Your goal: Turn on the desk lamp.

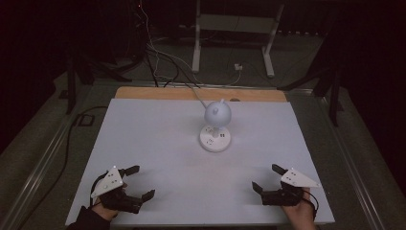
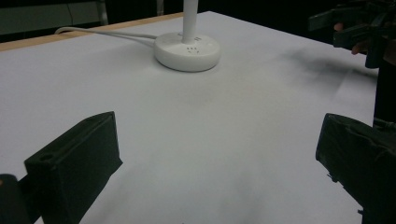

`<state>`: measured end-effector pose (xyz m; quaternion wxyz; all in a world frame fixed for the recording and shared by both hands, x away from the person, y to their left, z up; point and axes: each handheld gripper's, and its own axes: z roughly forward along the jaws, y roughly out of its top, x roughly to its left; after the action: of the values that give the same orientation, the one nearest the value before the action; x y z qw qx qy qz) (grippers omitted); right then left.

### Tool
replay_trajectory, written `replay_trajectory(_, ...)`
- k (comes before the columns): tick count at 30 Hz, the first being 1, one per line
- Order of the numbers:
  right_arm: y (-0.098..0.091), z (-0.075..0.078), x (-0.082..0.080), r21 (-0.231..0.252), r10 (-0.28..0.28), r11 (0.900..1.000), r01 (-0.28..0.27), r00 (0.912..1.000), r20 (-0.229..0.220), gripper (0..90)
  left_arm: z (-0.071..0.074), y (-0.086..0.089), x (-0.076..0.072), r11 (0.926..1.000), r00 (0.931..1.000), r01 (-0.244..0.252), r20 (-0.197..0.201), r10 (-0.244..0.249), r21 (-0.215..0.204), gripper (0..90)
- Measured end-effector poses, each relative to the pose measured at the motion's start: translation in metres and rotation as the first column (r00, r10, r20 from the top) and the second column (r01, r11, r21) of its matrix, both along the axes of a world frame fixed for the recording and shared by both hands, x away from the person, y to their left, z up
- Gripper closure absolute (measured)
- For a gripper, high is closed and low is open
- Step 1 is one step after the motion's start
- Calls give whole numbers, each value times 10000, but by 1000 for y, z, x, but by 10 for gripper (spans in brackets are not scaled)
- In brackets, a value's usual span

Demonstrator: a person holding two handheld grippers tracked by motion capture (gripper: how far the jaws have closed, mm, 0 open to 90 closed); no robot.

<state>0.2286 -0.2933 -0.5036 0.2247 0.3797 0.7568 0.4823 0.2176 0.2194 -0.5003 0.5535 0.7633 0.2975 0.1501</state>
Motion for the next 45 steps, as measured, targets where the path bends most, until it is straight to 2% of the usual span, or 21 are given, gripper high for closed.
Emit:
replay_trajectory(6,0,1,0,8,-127,9999,127,9999,-96,0,0,0,0,10000,10000,33,26,-33,0,3)
replay_trajectory(21,1,4,0,243,-16,9997,24,9995,-320,0,1,-1,-1,10000,10000,39,12,-38,-27,3)
replay_trajectory(30,-1,6,2,282,-100,9995,104,9998,-162,0,1,-1,0,10000,10000,11,30,-11,-6,3)
replay_trajectory(45,-2,22,12,460,-188,9988,183,9998,101,0,1,-1,-1,10000,10000,5,-12,-5,26,4)
